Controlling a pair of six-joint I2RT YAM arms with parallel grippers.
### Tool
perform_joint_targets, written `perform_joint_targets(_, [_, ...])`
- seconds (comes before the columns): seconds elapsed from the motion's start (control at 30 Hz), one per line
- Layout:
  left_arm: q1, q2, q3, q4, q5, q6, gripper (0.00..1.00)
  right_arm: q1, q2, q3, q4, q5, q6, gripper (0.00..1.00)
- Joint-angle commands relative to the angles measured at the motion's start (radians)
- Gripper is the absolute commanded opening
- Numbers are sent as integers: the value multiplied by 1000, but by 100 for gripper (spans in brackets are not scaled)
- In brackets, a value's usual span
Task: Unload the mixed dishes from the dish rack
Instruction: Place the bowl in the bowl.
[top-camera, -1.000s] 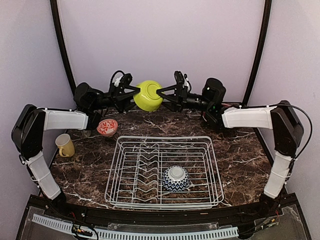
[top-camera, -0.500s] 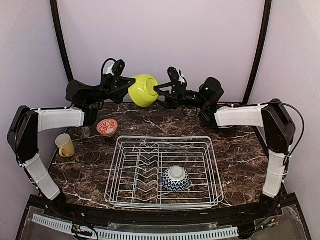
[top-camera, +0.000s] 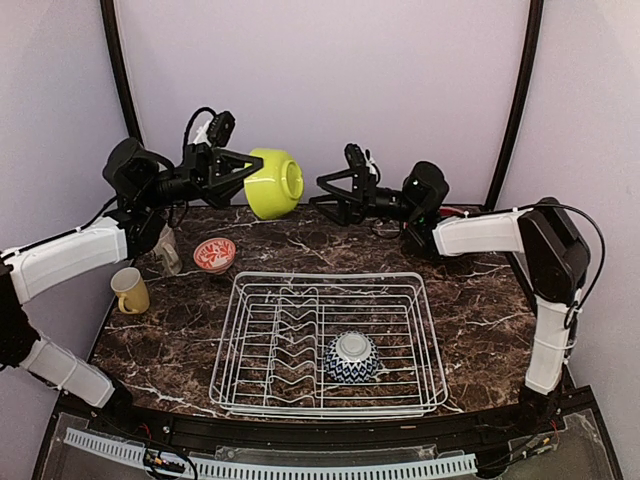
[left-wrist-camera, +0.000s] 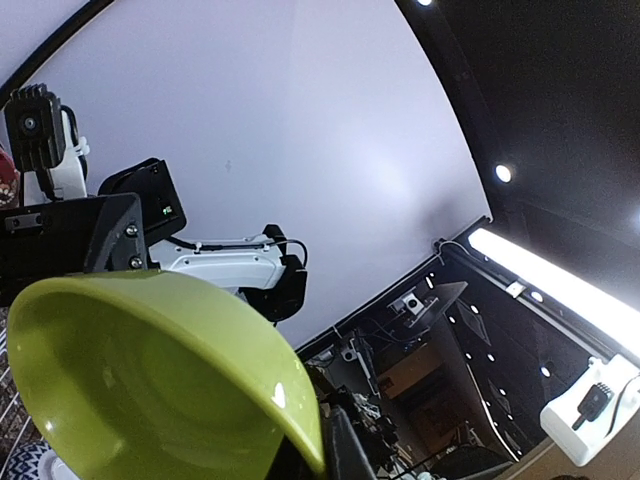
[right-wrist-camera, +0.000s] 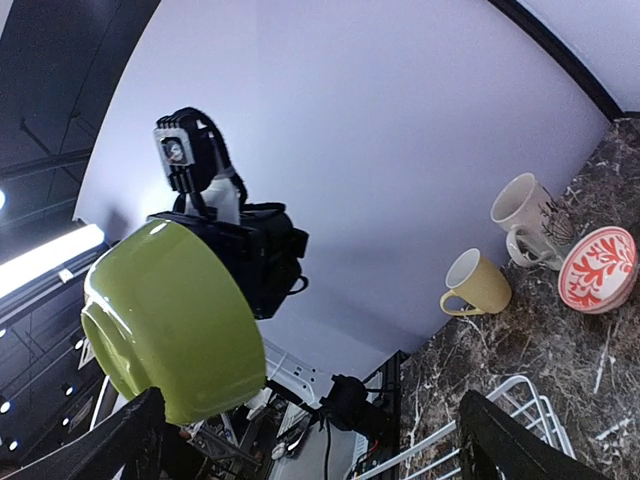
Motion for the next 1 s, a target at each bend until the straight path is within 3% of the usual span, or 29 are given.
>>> perform_joint_targets(0.0, [2, -92, -7, -353, -48, 251, 1, -31, -66, -61, -63, 5, -79, 99])
perform_joint_targets(0.1, [2, -124, 26, -628, -122, 423, 1, -64, -107, -116, -157, 4, -142, 99])
perform_joint_targets(0.13, [2, -127, 60, -795, -143, 528, 1, -75, -123, -131, -217, 8, -187, 99])
perform_joint_targets(0.27, [3, -107, 190, -1209, -308, 778, 1, -100, -167, -131, -524, 45, -384, 99])
perform_joint_targets(0.43, [3, -7, 396, -1607, -679, 1023, 1, -102, -200, -95, -765, 102, -545, 99])
perform_joint_targets(0.73, [8, 275, 733, -1841, -1175, 1256, 1, -103, -276, -90, -981, 220, -733, 99])
perform_joint_targets(0.87, [33, 401, 880, -1892, -1248, 1314, 1, -103, -285, -58, -1073, 267, -785, 99])
perform_joint_targets(0.97, [87, 452, 904, -1915, -1214, 1318, 1, -103, -282, -19, -1130, 275, -793, 99])
